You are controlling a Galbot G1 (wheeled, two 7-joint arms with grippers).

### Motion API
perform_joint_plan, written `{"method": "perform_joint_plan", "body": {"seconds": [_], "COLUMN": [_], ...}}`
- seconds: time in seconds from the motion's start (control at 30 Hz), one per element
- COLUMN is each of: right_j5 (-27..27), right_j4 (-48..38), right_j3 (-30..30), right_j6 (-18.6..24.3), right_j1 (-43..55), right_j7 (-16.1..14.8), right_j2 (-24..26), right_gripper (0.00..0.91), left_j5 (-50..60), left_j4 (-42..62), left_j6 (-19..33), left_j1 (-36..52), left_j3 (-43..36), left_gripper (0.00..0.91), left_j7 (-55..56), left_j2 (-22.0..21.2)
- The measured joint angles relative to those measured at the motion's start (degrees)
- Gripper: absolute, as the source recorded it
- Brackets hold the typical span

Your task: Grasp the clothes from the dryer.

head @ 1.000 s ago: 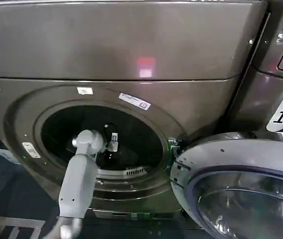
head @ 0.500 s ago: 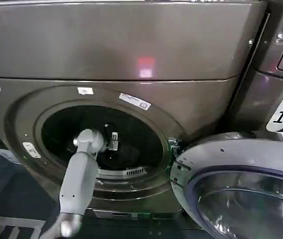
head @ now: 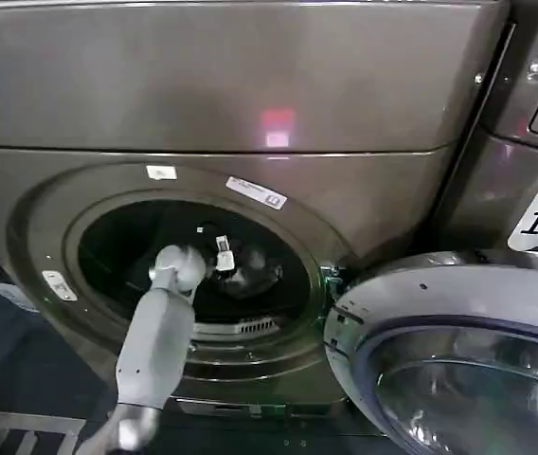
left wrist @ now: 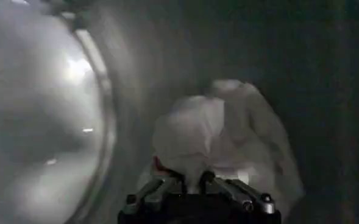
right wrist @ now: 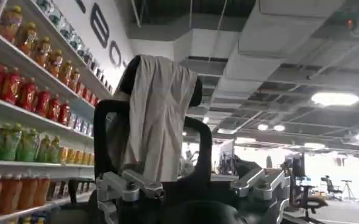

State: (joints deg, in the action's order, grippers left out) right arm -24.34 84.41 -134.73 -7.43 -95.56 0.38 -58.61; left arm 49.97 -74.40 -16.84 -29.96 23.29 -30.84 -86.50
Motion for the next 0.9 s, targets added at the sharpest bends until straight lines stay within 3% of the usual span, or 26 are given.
{"method": "perform_joint_plan", "body": {"seconds": [0.4, 0.9], "right_j5": [-0.1, 0.2], "right_j4": [0.2, 0.4], "right_j3": [0.6, 0.7], "right_j6": [1.8, 1.8], "right_j1": [0.3, 0.4], "right_j7": [0.0, -0.1], "right_j2": [-0.6, -0.9], "right_gripper": [0.907, 0.907], "left_j5": [-34.5, -46.9], "left_j4": [-6.8, -10.9], "left_j6": [-5.6, -8.6], "left_j1": [-4.4, -7.2], "left_j3": [-1.0, -1.2], "left_gripper": [0.000, 0.000], "left_j7": [30.5, 39.9], "left_j2": [-2.2, -2.3]}}
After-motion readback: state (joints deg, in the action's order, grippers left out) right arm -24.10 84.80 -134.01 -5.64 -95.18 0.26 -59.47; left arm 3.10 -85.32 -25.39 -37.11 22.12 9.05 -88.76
